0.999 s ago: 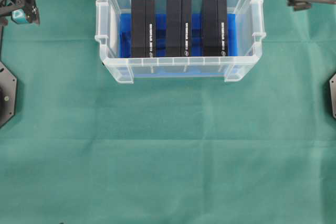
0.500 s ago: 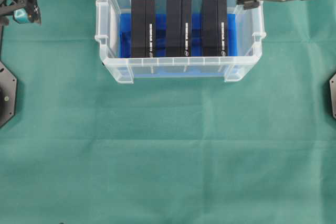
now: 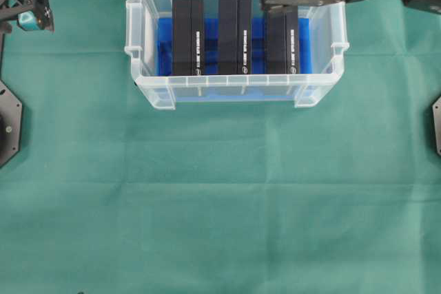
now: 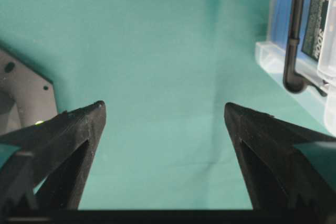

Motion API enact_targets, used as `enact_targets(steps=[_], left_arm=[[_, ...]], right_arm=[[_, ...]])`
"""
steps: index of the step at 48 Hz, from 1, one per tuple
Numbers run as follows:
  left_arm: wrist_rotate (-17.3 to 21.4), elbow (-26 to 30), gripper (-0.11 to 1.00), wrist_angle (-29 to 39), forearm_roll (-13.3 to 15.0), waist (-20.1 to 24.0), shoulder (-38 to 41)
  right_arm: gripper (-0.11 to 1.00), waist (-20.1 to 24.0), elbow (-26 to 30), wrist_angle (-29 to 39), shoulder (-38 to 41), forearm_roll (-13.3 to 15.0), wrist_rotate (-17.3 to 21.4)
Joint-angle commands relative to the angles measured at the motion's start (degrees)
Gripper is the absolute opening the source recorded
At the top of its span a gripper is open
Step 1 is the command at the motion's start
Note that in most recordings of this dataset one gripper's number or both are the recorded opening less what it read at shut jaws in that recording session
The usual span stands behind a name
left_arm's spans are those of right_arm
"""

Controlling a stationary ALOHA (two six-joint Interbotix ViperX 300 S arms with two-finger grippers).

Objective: Take out the box from the case.
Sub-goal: 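Move the open right gripper over the middle pair of black boxes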

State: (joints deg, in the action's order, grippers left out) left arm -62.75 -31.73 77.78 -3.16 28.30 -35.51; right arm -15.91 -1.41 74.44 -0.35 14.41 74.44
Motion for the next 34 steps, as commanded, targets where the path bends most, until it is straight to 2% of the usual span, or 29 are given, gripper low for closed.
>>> enact_targets(steps=[1, 34], left_arm=[[-0.1, 1.4, 0.99, -0.2, 0.0, 0.2, -0.2], [0.1, 1.4, 0.99, -0.2, 0.0, 0.2, -0.2]], right_arm=[[0.94, 0.7, 2.9, -0.3, 0.4, 0.1, 0.4], [0.94, 3.1, 16.5, -1.9, 11.6, -1.1, 2.2]])
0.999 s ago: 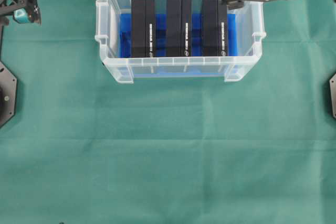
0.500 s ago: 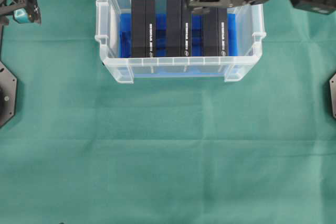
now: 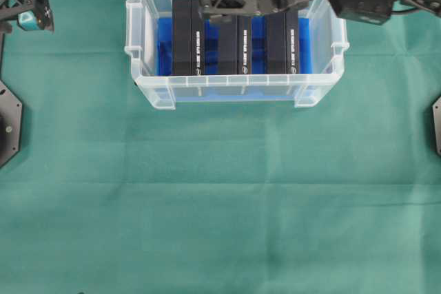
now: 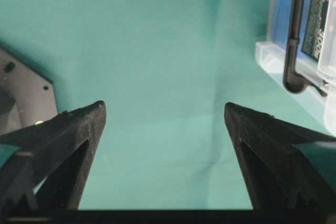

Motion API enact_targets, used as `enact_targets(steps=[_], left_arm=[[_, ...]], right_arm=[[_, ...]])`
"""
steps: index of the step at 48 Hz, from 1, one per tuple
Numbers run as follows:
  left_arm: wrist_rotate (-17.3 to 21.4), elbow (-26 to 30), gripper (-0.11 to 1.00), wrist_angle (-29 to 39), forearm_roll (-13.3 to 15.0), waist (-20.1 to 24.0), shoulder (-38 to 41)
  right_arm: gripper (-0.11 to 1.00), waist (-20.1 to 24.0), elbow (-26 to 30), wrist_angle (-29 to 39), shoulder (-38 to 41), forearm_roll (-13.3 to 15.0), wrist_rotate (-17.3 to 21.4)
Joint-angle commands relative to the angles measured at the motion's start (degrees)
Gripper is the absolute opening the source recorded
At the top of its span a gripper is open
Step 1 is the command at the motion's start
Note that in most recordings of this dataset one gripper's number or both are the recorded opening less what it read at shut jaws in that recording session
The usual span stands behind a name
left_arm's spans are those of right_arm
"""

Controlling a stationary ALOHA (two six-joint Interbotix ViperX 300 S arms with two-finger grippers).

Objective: Take out the box from the case.
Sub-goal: 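Move the open right gripper over the middle pair of black boxes, then lower the right gripper around the middle black box pair and close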

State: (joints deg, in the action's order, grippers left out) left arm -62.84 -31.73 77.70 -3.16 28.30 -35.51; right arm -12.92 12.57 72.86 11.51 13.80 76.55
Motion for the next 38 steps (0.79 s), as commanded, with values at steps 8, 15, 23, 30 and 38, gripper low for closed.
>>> enact_targets(steps=[8, 15, 23, 30, 38], left_arm=[[0.2, 1.4, 0.99, -0.1, 0.0, 0.2, -0.2], [0.2, 1.4, 0.99, -0.1, 0.0, 0.2, -0.3], [0.3, 1.2, 0.99, -0.1, 0.1, 0.2, -0.4], [0.4, 1.1, 0.99, -0.1, 0.0, 0.2, -0.6], [0.4, 1.1, 0.99, -0.1, 0.0, 0.2, -0.6]], right_arm=[[0.94, 0.2, 4.6, -0.1, 1.7, -1.7, 0.1], [0.94, 0.2, 4.6, 0.3, 1.9, -2.2, 0.8], [0.94, 0.1, 4.7, 1.1, 1.9, -2.6, 1.6], [0.94, 0.1, 4.6, 1.3, 1.9, -2.9, 1.6], [0.94, 0.2, 4.6, 1.2, 1.9, -3.0, 1.6]])
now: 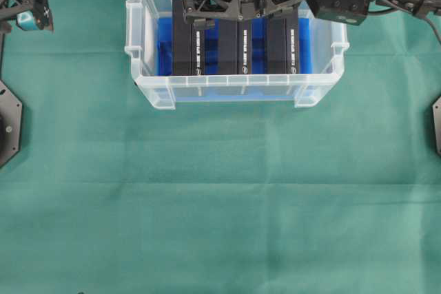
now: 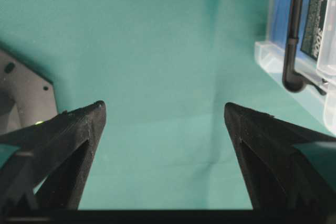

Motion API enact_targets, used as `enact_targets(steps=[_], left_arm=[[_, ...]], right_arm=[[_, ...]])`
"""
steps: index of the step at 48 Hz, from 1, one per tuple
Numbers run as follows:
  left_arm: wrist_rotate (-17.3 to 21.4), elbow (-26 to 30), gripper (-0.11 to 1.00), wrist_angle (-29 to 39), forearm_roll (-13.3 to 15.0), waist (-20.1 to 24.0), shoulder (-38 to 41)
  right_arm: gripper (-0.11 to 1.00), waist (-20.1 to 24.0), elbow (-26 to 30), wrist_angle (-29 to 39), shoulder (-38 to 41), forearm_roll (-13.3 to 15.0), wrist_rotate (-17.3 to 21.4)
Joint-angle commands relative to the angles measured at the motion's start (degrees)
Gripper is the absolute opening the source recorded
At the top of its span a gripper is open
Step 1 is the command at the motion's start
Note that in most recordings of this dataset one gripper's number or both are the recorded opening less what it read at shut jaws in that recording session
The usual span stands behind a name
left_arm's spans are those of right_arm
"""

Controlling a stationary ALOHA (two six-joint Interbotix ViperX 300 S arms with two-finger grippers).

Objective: Take out the box from the case.
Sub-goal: 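Lower the right gripper around the middle black box pair and close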

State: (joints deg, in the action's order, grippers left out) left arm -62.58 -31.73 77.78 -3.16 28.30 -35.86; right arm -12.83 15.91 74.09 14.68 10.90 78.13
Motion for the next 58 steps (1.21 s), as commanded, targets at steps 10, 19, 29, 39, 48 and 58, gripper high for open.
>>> enact_targets(steps=[10, 19, 29, 39, 48, 58], left_arm=[[0.1, 1.1, 0.99, -0.3, 0.0, 0.2, -0.3], [0.1, 1.1, 0.99, -0.2, 0.1, 0.2, -0.4], [0.1, 1.1, 0.99, -0.2, 0.0, 0.2, -0.4], [0.0, 1.1, 0.99, -0.2, 0.0, 0.2, -0.3], [0.0, 1.1, 0.99, -0.2, 0.0, 0.2, -0.3], [0.0, 1.1, 0.99, -0.2, 0.0, 0.2, -0.4]], right_arm=[[0.94, 0.0, 1.2, 0.0, -1.2, -0.2, 0.0], [0.94, 0.0, 1.2, -0.3, -1.1, -0.1, 0.0], [0.94, 0.0, 1.2, -0.3, -0.9, -0.2, -0.1], [0.94, 0.0, 1.2, -0.4, -0.7, -0.1, -0.2], [0.94, 0.1, 1.1, -0.4, -0.2, -0.2, -0.2], [0.94, 0.0, 0.7, -0.4, 0.4, -0.4, -0.4]])
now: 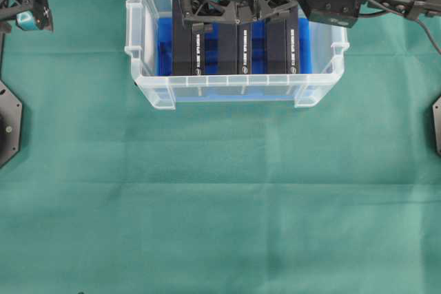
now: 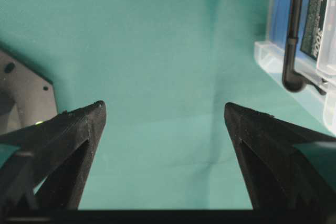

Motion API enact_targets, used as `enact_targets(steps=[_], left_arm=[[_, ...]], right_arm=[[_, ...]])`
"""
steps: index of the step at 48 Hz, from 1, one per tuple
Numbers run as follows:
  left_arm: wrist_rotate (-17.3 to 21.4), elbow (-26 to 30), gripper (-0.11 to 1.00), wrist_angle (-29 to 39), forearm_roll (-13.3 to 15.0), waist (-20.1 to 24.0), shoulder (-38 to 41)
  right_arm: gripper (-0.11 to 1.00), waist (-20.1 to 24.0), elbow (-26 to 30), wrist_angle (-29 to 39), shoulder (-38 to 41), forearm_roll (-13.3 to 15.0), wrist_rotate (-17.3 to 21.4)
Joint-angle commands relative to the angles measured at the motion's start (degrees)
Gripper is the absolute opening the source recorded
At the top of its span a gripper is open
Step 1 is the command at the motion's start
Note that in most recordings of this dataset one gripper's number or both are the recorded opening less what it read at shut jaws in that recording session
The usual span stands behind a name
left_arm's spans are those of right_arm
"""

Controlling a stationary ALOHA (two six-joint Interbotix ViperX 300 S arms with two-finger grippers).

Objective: Take out the box from the case.
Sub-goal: 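Lower the right gripper around the middle black box pair and close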

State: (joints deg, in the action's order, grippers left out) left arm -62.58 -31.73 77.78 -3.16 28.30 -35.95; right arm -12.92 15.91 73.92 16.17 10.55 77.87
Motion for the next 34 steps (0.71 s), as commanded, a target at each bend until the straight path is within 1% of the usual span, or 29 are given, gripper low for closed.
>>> enact_targets(steps=[1, 10, 26, 34], left_arm=[[0.0, 1.1, 0.99, -0.2, 0.0, 0.2, -0.3], [0.0, 1.1, 0.99, -0.2, 0.0, 0.2, -0.3], [0.0, 1.0, 0.99, -0.2, -0.1, 0.2, -0.3], [0.1, 1.0, 0.99, -0.2, -0.1, 0.2, -0.3]], right_arm=[[0.94, 0.1, 0.6, -0.2, -1.0, -0.1, -0.1], [0.94, 0.1, -0.4, -0.4, -0.6, -0.4, 0.0], [0.94, -0.1, -4.2, -4.1, -0.5, -1.7, 0.1], [0.94, -0.4, -5.6, -5.4, -0.5, -1.7, 0.2]])
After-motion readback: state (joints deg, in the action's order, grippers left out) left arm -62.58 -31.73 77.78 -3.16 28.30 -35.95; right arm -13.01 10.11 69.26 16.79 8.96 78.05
